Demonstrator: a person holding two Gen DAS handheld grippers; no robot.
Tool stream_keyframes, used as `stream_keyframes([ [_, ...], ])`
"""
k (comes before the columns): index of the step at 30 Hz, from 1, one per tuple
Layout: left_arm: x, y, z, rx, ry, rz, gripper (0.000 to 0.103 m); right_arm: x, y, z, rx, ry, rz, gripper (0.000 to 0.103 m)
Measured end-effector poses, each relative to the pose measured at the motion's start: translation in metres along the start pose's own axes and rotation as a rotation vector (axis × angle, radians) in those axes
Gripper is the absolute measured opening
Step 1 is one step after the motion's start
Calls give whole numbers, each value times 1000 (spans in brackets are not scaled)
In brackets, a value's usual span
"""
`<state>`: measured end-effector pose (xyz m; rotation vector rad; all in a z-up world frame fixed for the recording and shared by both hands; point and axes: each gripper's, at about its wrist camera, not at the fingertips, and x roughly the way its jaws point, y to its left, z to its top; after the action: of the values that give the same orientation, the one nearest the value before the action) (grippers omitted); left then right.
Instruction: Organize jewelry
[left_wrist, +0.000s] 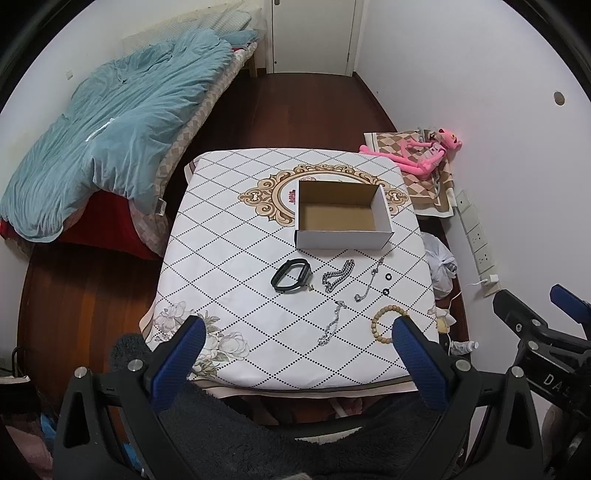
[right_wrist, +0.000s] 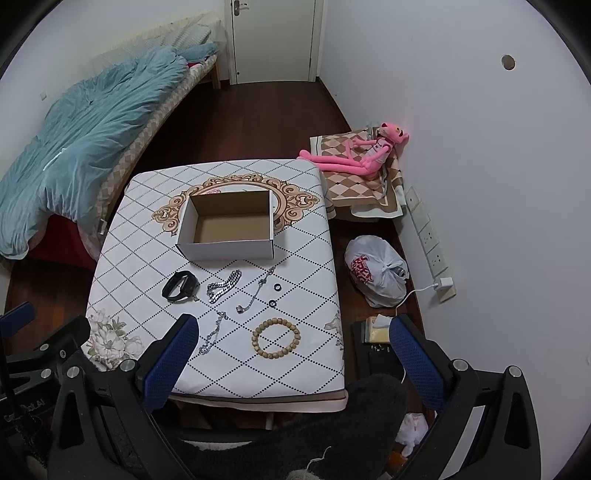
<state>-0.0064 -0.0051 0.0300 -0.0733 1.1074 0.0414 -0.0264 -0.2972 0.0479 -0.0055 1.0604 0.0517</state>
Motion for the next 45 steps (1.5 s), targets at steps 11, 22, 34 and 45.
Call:
stream_keyframes([
  [11,35,0,1,15,36,28,103,39,-11,2,27,51,-49,103],
  [22,139,-16,-7,124,195,61,103,181,-16,-27,17,300,-114,103],
  [34,206,-27,-15,155,290,67,103,272,-18,-60,80,444,-85,96],
  [45,236,-19,-33,128,358,-19,102,289,-8,-70,97,446,23,23],
])
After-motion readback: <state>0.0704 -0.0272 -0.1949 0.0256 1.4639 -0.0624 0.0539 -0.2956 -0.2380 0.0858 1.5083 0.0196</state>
